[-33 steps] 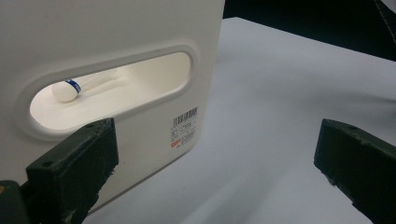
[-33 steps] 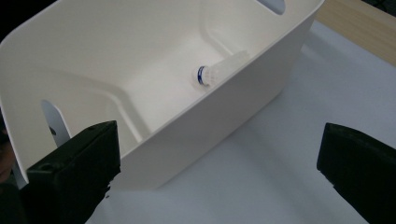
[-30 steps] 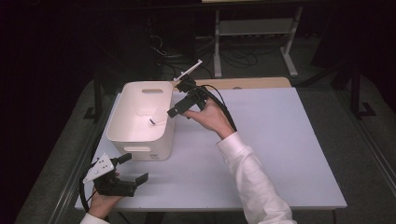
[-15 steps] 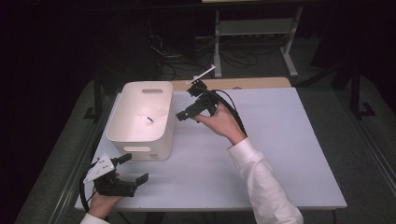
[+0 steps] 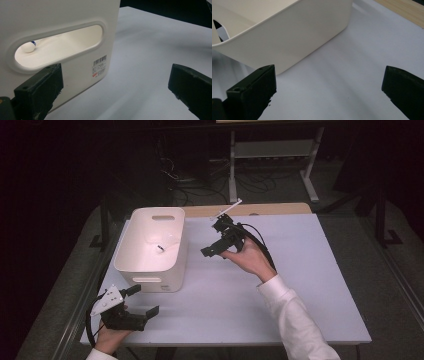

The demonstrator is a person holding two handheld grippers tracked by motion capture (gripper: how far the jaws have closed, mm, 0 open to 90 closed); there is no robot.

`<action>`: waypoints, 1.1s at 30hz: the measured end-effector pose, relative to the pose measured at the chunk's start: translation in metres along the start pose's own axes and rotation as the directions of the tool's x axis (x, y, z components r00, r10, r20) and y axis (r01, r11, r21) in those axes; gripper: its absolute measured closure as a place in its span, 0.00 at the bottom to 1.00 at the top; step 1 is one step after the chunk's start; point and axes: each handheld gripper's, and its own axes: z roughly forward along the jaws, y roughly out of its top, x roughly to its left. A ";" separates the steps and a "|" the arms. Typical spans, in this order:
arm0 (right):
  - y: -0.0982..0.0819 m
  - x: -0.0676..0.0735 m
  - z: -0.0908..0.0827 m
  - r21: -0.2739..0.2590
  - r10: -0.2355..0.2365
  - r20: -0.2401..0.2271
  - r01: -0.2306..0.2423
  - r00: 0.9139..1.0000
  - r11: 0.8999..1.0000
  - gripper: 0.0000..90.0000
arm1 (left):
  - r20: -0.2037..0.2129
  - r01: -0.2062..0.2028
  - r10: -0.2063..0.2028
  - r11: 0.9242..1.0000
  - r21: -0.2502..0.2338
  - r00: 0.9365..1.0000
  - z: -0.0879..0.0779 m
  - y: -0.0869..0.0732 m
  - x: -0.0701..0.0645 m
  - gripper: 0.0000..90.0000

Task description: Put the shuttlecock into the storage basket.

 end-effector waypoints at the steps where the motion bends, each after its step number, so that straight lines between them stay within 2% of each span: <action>1: -0.002 -0.001 -0.002 -0.014 -0.003 0.006 0.003 1.000 1.000 0.00 | 0.000 -0.007 0.007 1.000 0.002 1.000 0.000 0.000 0.000 0.00; 4: -0.007 -0.005 -0.006 -0.035 -0.005 0.011 0.006 1.000 0.999 0.00 | 0.003 -0.012 0.012 1.000 -0.007 1.000 0.000 0.000 0.001 0.00; 7: -0.013 -0.009 -0.009 -0.046 -0.005 -0.003 0.005 1.000 0.999 0.00 | 0.002 -0.016 0.016 1.000 -0.006 1.000 0.000 0.000 0.000 0.00; 9: -0.017 -0.012 -0.011 -0.062 -0.016 0.012 0.017 1.000 0.998 0.00 | 0.002 -0.026 0.025 1.000 0.002 1.000 0.000 0.000 0.001 0.00; 12: -0.023 -0.011 -0.015 -0.090 0.004 0.021 -0.002 1.000 0.996 0.00 | -0.003 -0.017 0.017 1.000 0.001 1.000 0.000 0.000 0.000 0.00; 14: -0.026 -0.012 -0.015 -0.101 0.002 0.036 0.002 0.999 0.995 0.00 | -0.007 -0.017 0.017 1.000 0.006 1.000 0.000 0.000 0.000 0.00; 16: -0.031 -0.015 -0.016 -0.102 -0.010 0.047 0.015 0.999 0.995 0.00 | -0.011 -0.013 0.013 1.000 0.006 1.000 0.000 0.000 0.000 0.00; 23: -0.048 -0.024 -0.019 -0.089 0.000 0.037 0.003 0.999 0.996 0.00 | -0.008 -0.010 0.010 1.000 0.004 1.000 0.000 0.000 0.000 0.00; 25: -0.053 -0.026 -0.021 -0.102 0.001 0.050 0.004 0.999 0.995 0.00 | -0.007 -0.015 0.015 1.000 0.006 1.000 0.000 0.000 0.000 0.00; 27: -0.057 -0.029 -0.024 -0.103 0.023 0.041 -0.018 0.999 0.994 0.00 | -0.007 -0.018 0.018 1.000 0.006 1.000 0.000 0.000 0.000 0.00; 33: -0.071 -0.034 -0.029 -0.134 0.031 0.044 -0.025 0.999 0.991 0.00 | -0.007 -0.017 0.018 1.000 0.007 1.000 0.000 0.000 0.000 0.00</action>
